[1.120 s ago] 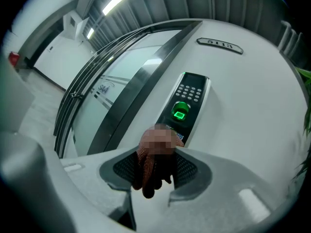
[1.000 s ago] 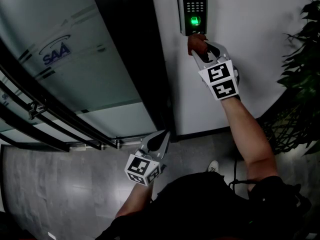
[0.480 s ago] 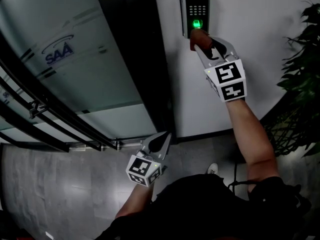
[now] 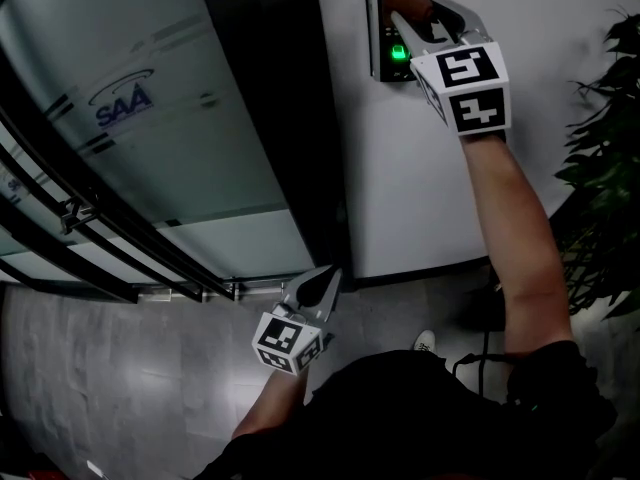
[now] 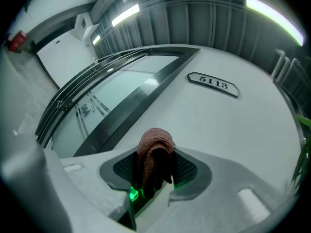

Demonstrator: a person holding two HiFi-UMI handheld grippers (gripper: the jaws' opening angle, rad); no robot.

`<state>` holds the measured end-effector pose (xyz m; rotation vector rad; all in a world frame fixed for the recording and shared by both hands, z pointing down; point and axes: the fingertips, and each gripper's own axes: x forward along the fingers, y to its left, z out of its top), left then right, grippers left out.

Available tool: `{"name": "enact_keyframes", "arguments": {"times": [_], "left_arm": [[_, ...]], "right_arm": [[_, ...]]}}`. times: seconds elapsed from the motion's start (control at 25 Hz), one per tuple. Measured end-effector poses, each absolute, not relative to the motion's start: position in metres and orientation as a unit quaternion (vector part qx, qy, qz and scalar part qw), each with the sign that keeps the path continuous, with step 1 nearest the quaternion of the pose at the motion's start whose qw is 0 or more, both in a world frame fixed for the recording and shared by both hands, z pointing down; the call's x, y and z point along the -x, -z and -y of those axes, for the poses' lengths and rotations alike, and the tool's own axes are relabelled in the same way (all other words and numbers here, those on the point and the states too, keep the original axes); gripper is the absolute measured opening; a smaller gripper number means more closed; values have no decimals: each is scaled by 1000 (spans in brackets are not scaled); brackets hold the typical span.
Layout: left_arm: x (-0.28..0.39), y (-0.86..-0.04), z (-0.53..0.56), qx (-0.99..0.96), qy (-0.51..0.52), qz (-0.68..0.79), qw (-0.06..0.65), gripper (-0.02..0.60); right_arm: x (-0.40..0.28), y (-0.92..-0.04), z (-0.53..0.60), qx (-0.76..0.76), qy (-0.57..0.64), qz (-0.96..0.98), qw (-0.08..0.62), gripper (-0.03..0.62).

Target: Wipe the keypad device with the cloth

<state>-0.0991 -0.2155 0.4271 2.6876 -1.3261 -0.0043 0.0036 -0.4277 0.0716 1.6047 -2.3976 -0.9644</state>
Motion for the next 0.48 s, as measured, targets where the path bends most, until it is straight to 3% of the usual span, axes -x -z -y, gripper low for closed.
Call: {"name": "enact_keyframes", "arguments": {"times": [0.48], "left_arm": [[99, -429, 219, -894, 1, 442, 74, 15]], "right_arm": [[-1, -92, 443, -530, 309, 787, 67, 149]]}}
